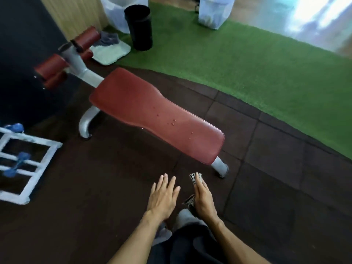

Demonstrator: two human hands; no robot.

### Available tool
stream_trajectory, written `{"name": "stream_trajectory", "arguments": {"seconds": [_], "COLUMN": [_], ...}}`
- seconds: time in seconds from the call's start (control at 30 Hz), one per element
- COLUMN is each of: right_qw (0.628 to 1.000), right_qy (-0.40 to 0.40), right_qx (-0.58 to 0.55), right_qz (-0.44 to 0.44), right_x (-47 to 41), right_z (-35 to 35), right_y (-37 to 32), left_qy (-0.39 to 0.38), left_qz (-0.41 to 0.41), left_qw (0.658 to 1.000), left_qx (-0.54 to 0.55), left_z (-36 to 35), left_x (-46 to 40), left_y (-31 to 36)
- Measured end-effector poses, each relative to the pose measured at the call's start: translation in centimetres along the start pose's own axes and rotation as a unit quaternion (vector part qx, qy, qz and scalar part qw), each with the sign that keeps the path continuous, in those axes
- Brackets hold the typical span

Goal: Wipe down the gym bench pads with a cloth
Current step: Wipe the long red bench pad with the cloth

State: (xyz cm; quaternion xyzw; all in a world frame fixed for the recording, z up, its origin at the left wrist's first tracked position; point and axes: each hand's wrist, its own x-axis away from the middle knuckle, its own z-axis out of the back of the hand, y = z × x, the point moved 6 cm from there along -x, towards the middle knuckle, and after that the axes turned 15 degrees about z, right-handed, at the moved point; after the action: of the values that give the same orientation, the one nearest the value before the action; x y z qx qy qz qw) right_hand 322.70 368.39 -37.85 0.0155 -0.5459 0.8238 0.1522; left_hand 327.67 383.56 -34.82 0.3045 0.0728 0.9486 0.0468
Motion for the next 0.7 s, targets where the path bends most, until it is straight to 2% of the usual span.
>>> {"name": "stream_trajectory", "arguments": {"seconds": [0.3,0.43,0.7], "right_qw": [0.994,0.991,0.987], "right_qy": [0.103,0.120,0.114], "right_qx": [-0.005,0.011,0.094], "right_qz": [-0.045,-0.063,-0.058], "right_x": [-14.1,-20.2,-31.5], "right_z": [-0.3,0.2,-1.4], "right_y": [0.5,3.0,10.0], "left_qy": [-0.018,0.020,0.042], "left_qz": [-0.078,-0.119,-0.182], "left_qw": [0.994,0.990,0.978], "left_qx": [-0.075,-0.076,-0.091], "left_z": [6.9,7.7,6.0], "left_x": [-16.2,-23.7,-38.0], "left_y": [3.0,5.2,6.1]}}
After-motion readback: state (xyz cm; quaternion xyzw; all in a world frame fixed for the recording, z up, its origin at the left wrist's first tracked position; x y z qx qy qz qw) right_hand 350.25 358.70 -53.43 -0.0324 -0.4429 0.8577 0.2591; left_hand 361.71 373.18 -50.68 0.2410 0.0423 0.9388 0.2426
